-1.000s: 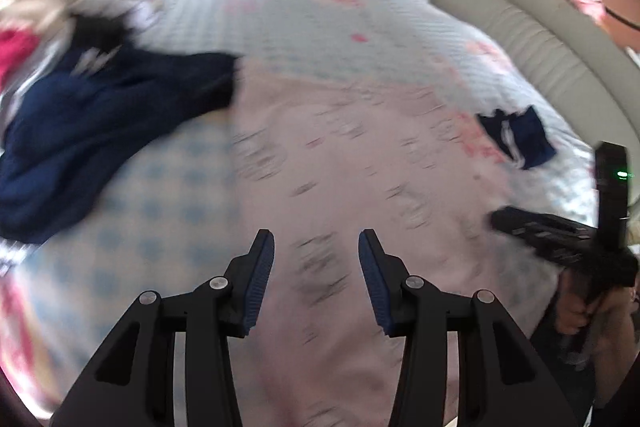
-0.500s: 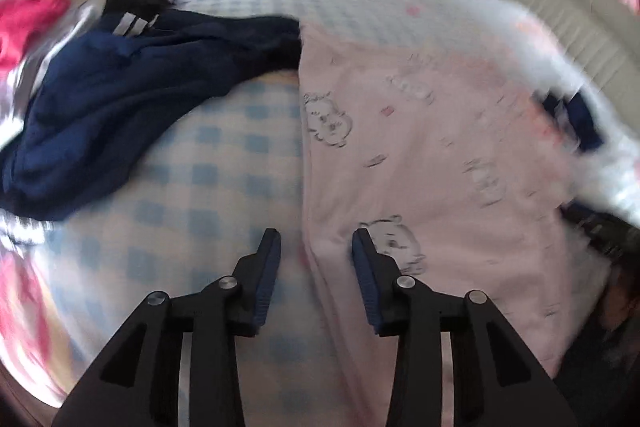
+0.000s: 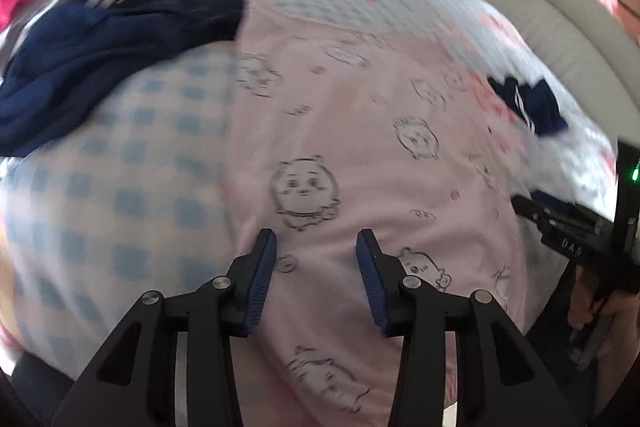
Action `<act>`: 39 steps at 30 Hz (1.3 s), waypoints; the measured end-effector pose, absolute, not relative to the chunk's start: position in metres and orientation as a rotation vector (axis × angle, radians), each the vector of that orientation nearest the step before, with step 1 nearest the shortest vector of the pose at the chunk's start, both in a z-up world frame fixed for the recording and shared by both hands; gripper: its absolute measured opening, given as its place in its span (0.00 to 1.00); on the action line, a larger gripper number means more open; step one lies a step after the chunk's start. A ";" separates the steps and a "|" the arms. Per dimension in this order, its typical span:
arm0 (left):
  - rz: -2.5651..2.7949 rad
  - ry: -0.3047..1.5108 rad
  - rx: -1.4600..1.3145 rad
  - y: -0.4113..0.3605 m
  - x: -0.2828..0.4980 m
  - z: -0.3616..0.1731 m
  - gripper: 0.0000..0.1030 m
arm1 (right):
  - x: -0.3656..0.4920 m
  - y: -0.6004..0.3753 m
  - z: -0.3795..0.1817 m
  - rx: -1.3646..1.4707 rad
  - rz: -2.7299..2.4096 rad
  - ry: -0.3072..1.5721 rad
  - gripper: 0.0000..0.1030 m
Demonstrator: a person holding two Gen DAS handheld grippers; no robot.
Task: Fold clothes
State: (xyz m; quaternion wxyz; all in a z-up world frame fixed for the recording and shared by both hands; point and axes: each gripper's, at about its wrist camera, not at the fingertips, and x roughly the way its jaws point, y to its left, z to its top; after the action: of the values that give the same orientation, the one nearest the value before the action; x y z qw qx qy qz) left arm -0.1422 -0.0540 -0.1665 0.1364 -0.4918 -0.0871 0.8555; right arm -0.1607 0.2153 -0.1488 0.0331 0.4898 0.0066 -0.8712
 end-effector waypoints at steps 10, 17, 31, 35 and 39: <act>2.460 -0.202 -1.384 -0.040 -0.129 -0.162 0.44 | -0.135 0.200 -0.153 1.472 -2.609 -0.014 0.52; 2.514 -0.337 -1.411 -0.067 -0.121 -0.158 0.42 | -0.129 0.218 -0.152 1.499 -2.686 -0.010 0.52; 2.556 -0.415 -1.390 -0.068 -0.092 -0.150 0.44 | -0.112 0.207 -0.149 1.467 -2.630 -0.100 0.52; 2.487 -0.378 -1.383 -0.049 -0.084 -0.152 0.45 | -0.100 0.202 -0.139 1.371 -2.619 -0.169 0.52; 2.490 -0.277 -1.457 -0.036 -0.081 -0.159 0.44 | -0.091 0.180 -0.150 1.418 -2.542 -0.130 0.52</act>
State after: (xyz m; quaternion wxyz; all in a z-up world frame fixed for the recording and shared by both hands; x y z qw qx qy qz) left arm -0.0807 -0.0360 -0.1591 0.1212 -0.4991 -0.0948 0.8528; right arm -0.0909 0.1803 -0.1504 0.1138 0.4835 -0.0444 -0.8668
